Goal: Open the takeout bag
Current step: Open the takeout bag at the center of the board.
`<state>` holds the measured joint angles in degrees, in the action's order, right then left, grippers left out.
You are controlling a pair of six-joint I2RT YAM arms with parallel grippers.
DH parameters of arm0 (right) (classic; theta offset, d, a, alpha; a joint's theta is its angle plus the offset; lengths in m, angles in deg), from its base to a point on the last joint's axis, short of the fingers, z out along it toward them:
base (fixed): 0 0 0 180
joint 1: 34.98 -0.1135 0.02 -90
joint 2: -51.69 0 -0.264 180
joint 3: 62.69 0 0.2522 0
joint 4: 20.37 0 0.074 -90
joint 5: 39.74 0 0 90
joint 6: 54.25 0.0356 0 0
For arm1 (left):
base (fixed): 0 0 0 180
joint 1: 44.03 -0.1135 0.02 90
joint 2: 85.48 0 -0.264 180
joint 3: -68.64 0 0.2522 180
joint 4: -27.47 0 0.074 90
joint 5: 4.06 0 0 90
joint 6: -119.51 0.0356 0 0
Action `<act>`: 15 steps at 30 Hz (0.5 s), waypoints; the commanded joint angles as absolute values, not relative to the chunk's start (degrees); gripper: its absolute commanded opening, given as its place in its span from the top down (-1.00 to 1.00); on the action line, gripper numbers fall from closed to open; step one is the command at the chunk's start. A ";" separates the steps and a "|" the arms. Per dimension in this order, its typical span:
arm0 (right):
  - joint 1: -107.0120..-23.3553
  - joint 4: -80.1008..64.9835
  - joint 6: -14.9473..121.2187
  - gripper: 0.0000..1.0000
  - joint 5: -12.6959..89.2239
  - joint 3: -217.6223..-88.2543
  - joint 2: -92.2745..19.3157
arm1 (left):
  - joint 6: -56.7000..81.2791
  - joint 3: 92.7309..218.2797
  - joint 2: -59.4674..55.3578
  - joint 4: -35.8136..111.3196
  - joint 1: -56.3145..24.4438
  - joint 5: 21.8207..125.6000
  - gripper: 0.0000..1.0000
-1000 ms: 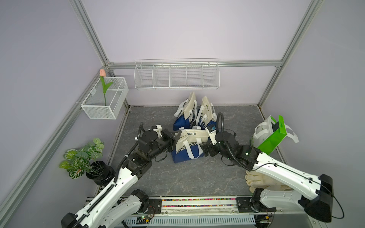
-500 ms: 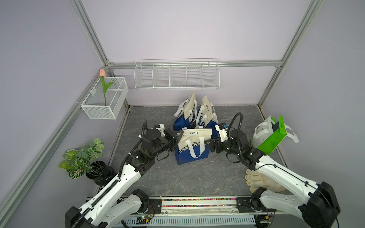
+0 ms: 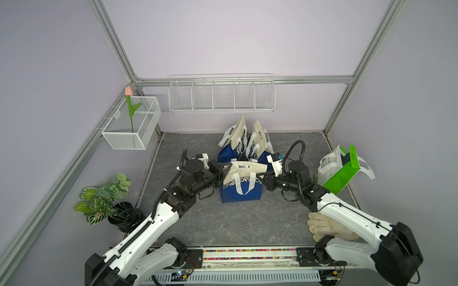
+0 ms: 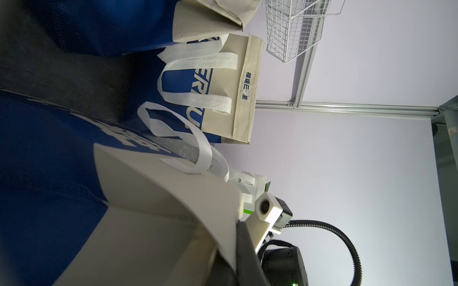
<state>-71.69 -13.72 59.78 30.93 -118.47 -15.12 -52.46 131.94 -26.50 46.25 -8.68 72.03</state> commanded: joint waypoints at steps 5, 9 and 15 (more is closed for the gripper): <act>-78.12 -12.20 60.12 0.86 32.30 -118.82 -11.39 | -49.24 133.69 -19.57 38.31 -8.24 66.29 0.43; -78.19 -12.34 61.40 0.86 32.83 -118.37 -10.02 | -48.90 133.12 -17.84 34.12 -8.25 66.77 0.44; -78.39 -10.85 61.84 0.86 32.55 -118.86 -9.84 | -48.80 133.43 -15.44 22.61 -8.01 66.16 0.52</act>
<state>-77.88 -10.71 60.90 33.07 -118.45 -11.21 -49.32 132.18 -16.41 31.56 -8.35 66.72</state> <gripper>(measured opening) 0.071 0.243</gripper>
